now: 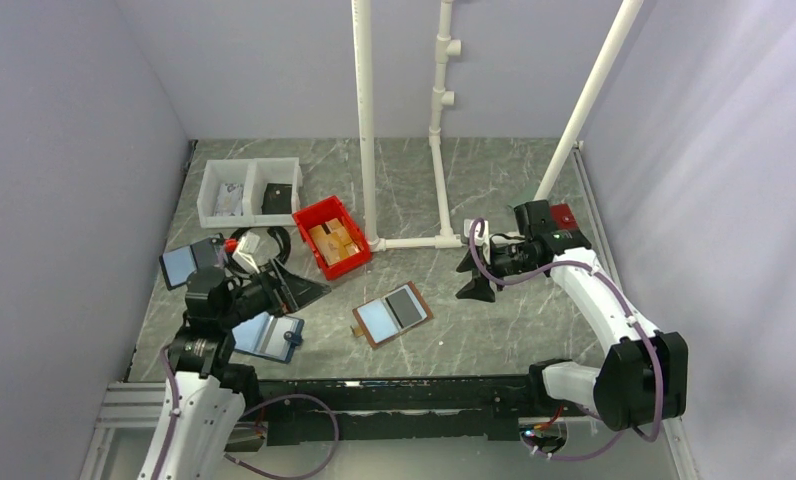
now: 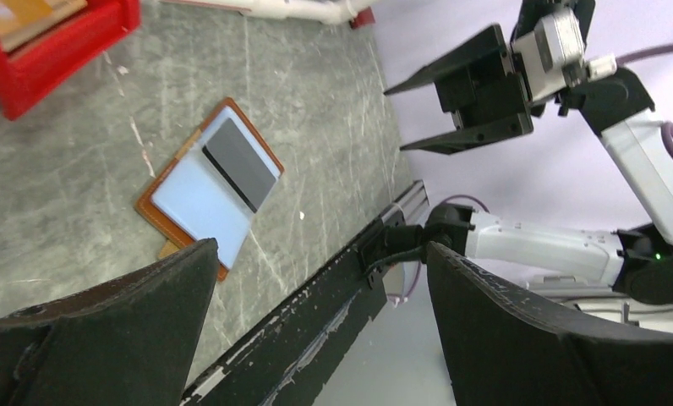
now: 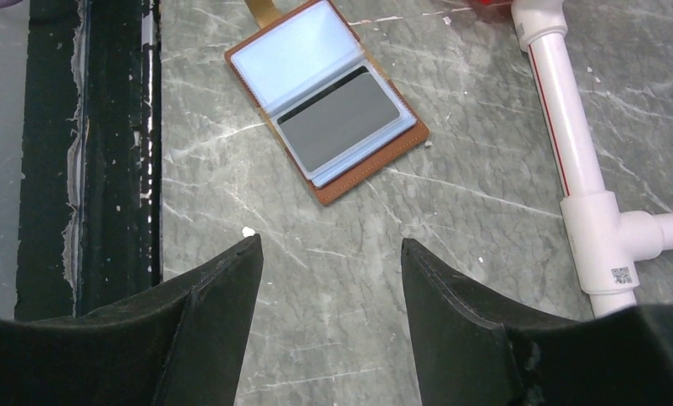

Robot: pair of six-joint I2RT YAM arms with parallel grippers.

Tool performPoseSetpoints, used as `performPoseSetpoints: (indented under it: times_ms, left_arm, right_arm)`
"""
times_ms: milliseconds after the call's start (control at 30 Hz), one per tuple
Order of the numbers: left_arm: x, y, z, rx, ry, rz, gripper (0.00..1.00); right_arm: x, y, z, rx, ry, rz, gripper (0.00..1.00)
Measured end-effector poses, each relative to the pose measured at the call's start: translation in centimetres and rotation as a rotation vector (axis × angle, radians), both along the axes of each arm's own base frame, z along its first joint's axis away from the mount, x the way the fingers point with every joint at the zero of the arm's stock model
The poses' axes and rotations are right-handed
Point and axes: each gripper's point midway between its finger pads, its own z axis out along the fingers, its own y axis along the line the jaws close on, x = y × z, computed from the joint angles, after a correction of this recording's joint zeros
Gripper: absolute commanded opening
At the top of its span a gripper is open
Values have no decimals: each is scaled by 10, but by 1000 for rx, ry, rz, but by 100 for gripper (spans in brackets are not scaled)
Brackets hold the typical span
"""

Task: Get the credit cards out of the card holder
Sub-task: Remove the credit card from the card holder.

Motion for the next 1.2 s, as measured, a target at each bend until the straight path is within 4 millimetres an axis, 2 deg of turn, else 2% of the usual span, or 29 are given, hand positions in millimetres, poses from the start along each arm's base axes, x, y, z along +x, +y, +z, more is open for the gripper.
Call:
performPoseSetpoints:
  times_ms: [133, 333, 633, 900, 1100, 1200]
  left_arm:
    - [-2, -18, -5, 8, 20, -74, 97]
    - [-9, -56, -25, 58, 44, -191, 96]
    - [-13, -100, -56, 102, 53, -224, 94]
    - [-16, -115, -86, 99, 101, -154, 91]
    - [-1, -120, -94, 103, 96, -89, 91]
    - [6, -121, -96, 112, 78, -64, 92]
  right_arm:
    - [-1, 9, -4, 5, 21, 14, 63]
    - [-8, 29, -14, -24, 56, 63, 63]
    - [1, 40, -14, -7, 116, -2, 59]
    - [8, 61, -28, 11, 298, -87, 42]
    - [1, 73, -50, -24, 435, -102, 38]
    - [1, 74, -54, -36, 462, -118, 38]
